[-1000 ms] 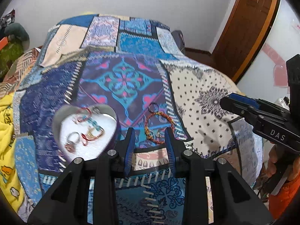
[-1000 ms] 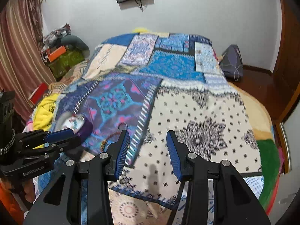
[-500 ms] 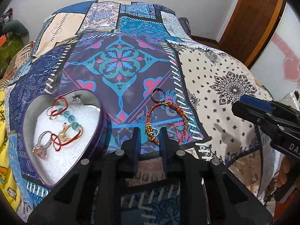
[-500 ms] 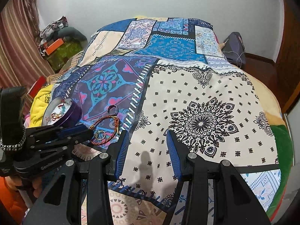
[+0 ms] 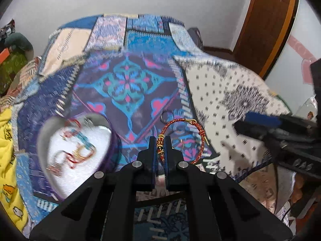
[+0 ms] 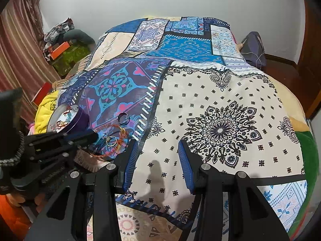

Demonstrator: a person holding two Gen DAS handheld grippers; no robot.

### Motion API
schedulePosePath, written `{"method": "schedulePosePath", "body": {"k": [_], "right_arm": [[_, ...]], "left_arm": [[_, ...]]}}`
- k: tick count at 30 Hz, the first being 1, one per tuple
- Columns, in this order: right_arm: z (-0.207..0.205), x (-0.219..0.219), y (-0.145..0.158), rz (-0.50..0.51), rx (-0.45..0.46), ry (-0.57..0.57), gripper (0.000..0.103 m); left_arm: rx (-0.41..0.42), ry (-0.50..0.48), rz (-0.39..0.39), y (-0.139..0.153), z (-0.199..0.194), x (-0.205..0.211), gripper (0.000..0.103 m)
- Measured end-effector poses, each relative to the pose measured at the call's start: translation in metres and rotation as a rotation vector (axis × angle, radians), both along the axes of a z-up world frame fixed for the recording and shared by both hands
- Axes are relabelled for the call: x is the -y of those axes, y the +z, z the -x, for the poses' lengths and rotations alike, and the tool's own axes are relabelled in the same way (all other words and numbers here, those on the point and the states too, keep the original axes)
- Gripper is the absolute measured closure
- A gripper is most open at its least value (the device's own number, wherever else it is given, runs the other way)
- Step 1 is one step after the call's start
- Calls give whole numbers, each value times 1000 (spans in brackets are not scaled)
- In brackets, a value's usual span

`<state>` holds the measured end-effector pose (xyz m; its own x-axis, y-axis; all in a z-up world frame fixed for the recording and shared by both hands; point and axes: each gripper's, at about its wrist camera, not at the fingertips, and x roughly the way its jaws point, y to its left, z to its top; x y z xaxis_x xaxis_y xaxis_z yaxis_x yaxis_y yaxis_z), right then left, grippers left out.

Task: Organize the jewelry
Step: 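Grasp the orange beaded bracelet with the left tool while the right tool approaches loose rings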

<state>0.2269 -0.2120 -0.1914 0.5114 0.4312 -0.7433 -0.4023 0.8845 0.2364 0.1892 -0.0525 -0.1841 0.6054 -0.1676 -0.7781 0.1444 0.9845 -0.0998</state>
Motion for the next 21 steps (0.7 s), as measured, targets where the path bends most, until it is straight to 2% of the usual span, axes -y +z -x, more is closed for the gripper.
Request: {"method": "schedulePosePath", "body": {"k": [8,12,19,21], "right_arm": [[-2,-30,-6,-7,-21,69,65],[-3,-50,-13,-13,-48,134,65],[-8,-79,-29,41,-57,189,65],[-8,-80,-29,49,-47,188,70]], "left_arm": [[95,62,17,36,7,-29,98],[98,91,28,37,9,-44,98],[96,102,34,33,14,-54,98],[95,103,37,32,15,-55,98]]}}
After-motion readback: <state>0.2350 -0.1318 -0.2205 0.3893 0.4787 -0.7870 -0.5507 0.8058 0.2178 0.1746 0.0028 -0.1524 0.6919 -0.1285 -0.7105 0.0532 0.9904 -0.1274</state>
